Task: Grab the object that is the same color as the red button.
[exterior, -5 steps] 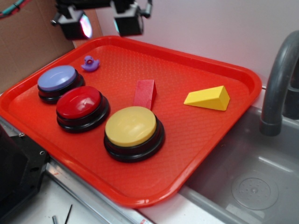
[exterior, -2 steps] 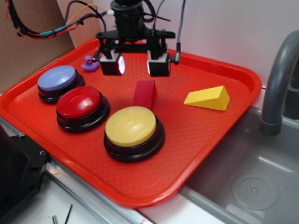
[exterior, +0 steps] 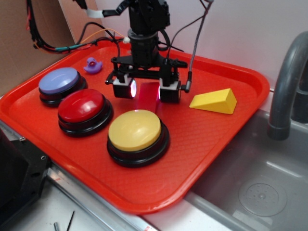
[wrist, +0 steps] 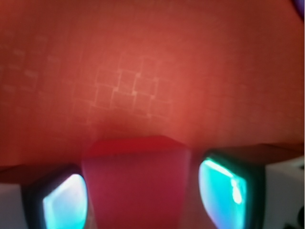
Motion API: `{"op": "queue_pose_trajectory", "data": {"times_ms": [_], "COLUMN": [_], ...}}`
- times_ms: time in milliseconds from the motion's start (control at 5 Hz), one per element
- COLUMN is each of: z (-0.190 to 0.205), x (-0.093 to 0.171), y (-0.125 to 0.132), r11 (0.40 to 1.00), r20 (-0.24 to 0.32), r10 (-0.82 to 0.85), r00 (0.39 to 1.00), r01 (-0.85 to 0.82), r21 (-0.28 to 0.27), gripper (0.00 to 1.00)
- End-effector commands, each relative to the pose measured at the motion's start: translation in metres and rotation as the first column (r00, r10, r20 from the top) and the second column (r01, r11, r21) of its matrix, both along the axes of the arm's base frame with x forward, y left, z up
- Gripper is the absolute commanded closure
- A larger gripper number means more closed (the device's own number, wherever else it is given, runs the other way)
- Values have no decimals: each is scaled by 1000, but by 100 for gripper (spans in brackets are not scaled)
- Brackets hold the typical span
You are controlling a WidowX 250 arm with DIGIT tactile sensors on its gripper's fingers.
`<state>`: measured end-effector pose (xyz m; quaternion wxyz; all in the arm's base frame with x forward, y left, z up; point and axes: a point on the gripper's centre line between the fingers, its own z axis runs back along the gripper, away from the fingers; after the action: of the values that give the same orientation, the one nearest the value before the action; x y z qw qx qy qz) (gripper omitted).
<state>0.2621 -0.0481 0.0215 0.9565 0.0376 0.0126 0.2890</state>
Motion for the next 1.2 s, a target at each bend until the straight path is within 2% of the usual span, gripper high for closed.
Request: {"op": "queue_pose_trajectory", "data": {"times_ms": [0, 200, 600, 800, 1000], "z": [3, 17, 82, 133, 181], "x": [6, 8, 24, 23, 7], "y": [7, 9, -4, -5, -1], "r11": [1000, 1000, 980, 965, 963], "r20": [35, 30, 5, 64, 148], "r10": [6, 1, -201, -259, -249], "r00": [999, 1000, 980, 964, 957], "r01": [-6, -1, 201, 261, 261], "r21": [-9, 2, -9, -23, -64], "gripper": [100, 100, 100, 100, 100]}}
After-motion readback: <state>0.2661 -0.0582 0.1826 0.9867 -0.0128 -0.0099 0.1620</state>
